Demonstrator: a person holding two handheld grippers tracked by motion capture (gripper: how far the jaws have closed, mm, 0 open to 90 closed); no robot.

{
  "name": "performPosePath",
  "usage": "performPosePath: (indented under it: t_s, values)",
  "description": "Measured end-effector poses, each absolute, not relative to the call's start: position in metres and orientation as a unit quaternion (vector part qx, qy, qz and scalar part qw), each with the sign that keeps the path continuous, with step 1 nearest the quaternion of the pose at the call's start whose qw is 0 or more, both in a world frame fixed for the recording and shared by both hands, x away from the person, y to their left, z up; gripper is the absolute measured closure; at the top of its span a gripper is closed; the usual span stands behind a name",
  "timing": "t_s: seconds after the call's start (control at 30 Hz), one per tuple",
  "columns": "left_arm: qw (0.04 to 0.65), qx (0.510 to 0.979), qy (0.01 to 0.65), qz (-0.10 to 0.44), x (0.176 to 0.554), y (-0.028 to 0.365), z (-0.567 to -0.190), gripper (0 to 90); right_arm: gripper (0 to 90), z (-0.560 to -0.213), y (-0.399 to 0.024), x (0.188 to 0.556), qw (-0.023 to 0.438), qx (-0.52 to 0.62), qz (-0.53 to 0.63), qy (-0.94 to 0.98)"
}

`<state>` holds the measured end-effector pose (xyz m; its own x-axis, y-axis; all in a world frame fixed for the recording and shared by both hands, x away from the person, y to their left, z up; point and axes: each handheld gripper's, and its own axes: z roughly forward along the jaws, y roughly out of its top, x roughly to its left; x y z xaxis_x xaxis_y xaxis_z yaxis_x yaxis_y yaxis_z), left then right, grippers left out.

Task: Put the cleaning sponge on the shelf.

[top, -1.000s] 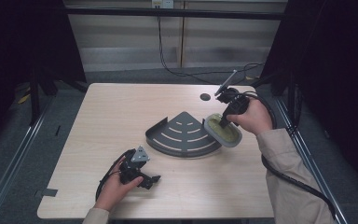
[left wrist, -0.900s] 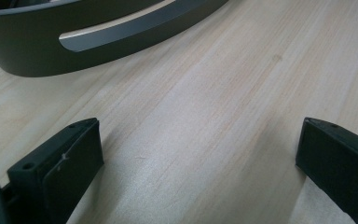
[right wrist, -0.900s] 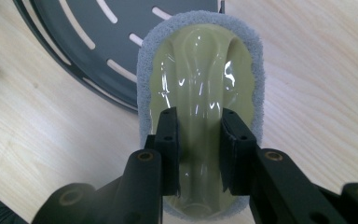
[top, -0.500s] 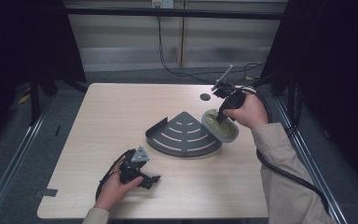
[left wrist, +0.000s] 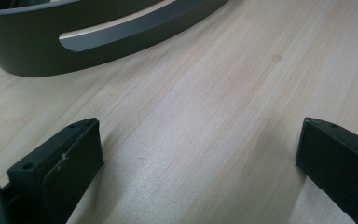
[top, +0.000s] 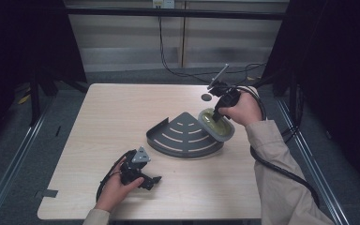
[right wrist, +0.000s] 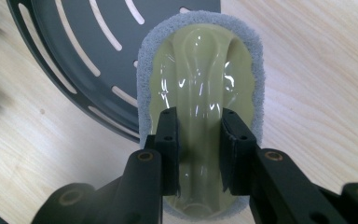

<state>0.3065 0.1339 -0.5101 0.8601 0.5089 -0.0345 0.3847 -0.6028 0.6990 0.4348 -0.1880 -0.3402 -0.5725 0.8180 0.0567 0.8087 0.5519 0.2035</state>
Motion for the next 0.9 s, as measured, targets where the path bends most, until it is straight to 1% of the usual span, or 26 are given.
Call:
performPosePath:
  t_s: [0.9]
  values:
    - [0.368, 0.891, 0.251, 0.085, 0.306, 0.134, -0.51, 0.0, 71.5, -0.349, -0.174, 0.447, 0.016, 0.462, 0.103, 0.881]
